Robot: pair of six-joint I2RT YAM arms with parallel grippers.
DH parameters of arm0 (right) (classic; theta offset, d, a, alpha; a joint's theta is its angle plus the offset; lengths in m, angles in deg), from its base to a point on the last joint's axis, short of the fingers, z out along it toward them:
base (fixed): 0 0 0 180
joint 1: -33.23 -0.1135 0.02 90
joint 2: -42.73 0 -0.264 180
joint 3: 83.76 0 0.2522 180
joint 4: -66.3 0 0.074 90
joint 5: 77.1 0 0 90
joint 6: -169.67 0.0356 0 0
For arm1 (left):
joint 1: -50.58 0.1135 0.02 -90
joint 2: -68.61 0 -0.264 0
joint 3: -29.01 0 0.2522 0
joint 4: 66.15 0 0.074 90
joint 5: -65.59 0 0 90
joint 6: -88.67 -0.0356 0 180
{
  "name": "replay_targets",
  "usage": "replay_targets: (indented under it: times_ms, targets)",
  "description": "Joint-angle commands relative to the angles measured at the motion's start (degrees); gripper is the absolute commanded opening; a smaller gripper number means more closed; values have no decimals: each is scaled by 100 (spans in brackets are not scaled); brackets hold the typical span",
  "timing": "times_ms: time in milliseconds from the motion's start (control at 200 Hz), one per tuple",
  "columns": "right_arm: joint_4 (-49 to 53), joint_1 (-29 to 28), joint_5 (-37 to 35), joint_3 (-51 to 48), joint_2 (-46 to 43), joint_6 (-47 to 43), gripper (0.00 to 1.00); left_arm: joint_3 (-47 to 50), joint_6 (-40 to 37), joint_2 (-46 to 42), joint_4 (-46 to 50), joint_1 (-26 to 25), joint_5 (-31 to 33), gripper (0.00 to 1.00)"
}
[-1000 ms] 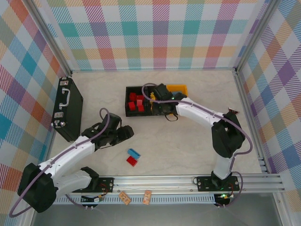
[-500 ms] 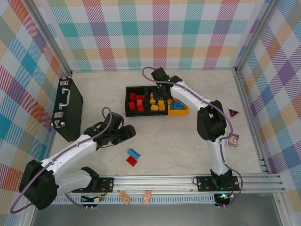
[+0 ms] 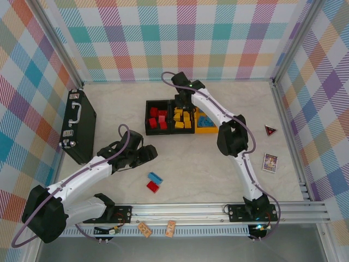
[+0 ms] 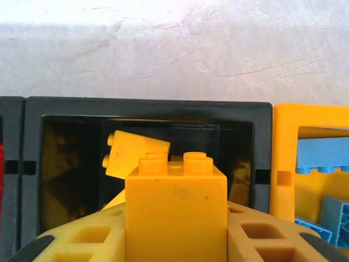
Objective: Sort the legos into containers by color
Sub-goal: Place the lego in the container, then rotate the lego at the bottom-center of the table.
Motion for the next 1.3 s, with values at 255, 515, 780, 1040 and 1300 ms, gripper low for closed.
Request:
replay_targets:
  times_ms: [255,515,780,1040,1300]
  targets:
    - [248,54,-241,294,167,-111,50,3,-122,-25,22,-67,51,70]
    - [-48,-34,-180,-335,-531,-129,50,-2,-127,-90,119,-63,51,70]
    - [-849,-248,99,-2242,-2167,-88,53,-117,-248,-173,648,-92,59,70]
    - [-1604,-435,692,-4432,-3854,188,56,-109,-192,-237,938,-204,95,70]
    - [-2077,-838,1526,-5985,-4817,130,60,39,220,-331,1139,-306,358,70]
